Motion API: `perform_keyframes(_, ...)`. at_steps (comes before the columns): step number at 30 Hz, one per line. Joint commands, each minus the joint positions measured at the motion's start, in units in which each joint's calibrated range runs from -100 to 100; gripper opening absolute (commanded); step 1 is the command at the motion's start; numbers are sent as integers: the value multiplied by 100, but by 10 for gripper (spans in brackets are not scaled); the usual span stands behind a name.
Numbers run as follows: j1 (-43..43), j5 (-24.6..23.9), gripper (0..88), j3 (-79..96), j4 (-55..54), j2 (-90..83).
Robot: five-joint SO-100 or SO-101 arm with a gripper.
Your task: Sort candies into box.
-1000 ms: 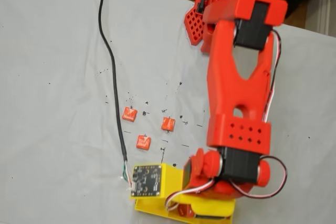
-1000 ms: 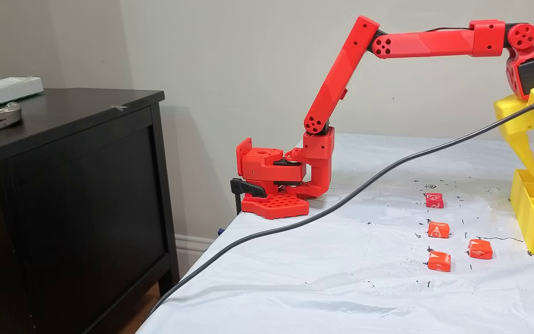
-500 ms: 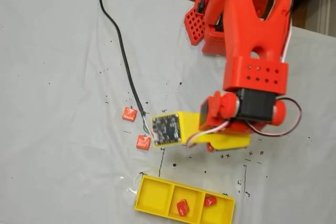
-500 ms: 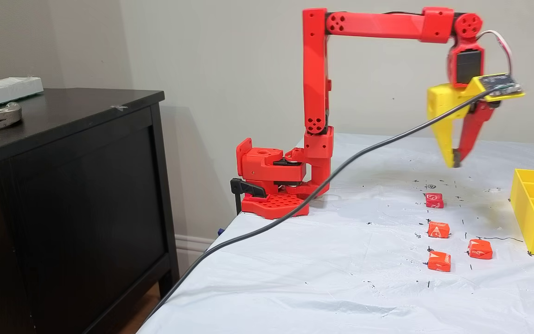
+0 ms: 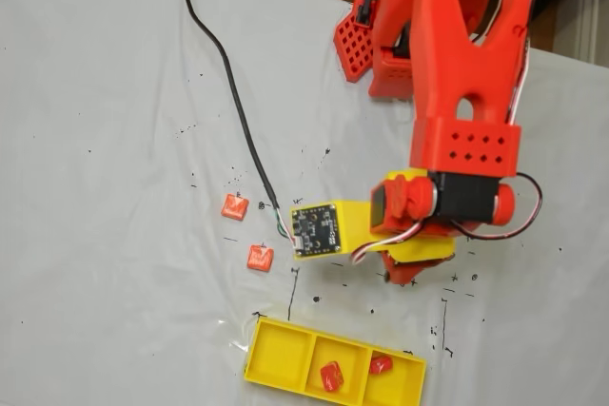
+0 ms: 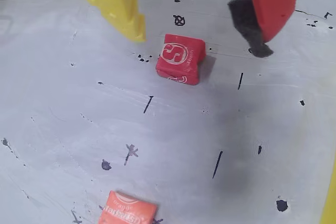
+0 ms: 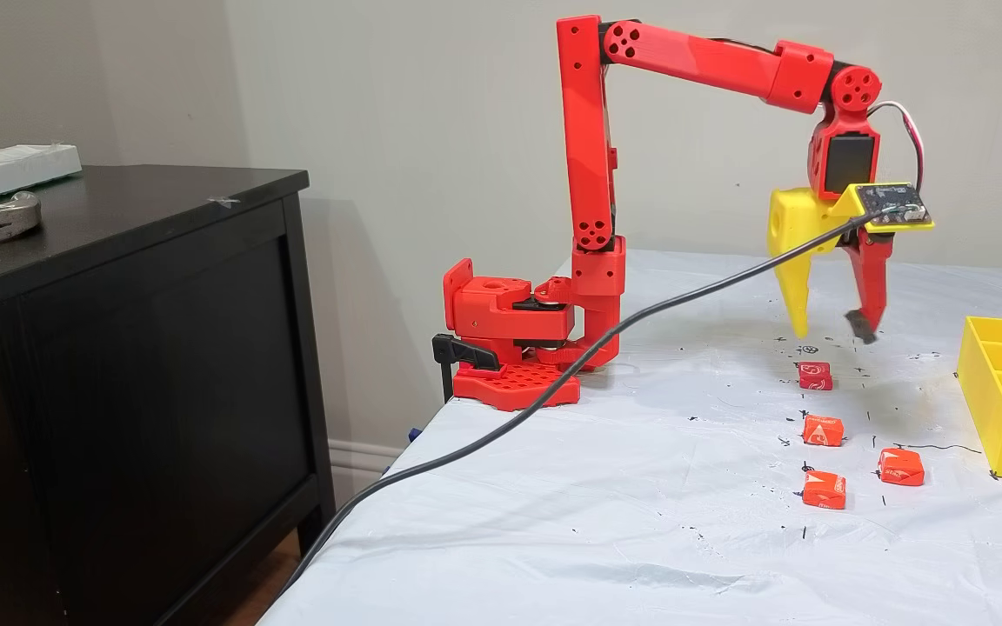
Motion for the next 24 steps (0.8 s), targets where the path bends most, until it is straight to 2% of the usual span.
perform_keyframes(1, -56, 44, 308, 1, -182, -105)
perform_keyframes(9, -110, 78, 330, 538, -583, -89)
perform_keyframes(24, -318, -225, 322, 639, -1082, 420)
